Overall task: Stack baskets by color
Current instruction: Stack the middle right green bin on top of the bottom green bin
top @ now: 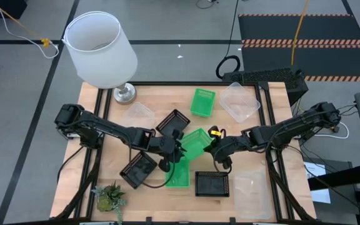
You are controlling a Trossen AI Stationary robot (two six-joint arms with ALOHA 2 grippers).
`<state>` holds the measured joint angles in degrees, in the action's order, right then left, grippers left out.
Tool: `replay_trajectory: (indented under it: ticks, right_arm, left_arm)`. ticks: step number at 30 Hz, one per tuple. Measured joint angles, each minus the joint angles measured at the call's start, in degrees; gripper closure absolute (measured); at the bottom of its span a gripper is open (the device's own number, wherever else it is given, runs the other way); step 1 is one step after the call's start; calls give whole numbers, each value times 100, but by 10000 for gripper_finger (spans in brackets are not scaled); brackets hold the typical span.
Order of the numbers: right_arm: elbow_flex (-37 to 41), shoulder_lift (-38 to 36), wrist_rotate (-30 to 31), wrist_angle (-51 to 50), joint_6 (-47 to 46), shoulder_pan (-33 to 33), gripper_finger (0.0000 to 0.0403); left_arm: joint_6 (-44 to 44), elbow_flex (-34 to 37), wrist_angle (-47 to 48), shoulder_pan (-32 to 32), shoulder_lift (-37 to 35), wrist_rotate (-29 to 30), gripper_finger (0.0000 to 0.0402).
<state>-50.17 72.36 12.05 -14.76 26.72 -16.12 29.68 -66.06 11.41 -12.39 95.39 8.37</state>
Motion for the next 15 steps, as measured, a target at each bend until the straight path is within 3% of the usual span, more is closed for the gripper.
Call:
replay_trajectory:
  ticks: [7, 11, 15]
  right_arm:
    - [0, 0, 3, 48, 100, -9, 387]
    - [0, 0, 130, 378, -164, -10, 357]
    - [0, -39, 189, 775, -646, -111, 310]
  left_arm:
    - [325, 0, 47, -97, -70, -132, 389]
    - [191, -43, 100, -183, -101, -125, 385]
    - [-490, -484, 596, -353, -101, 11, 386]
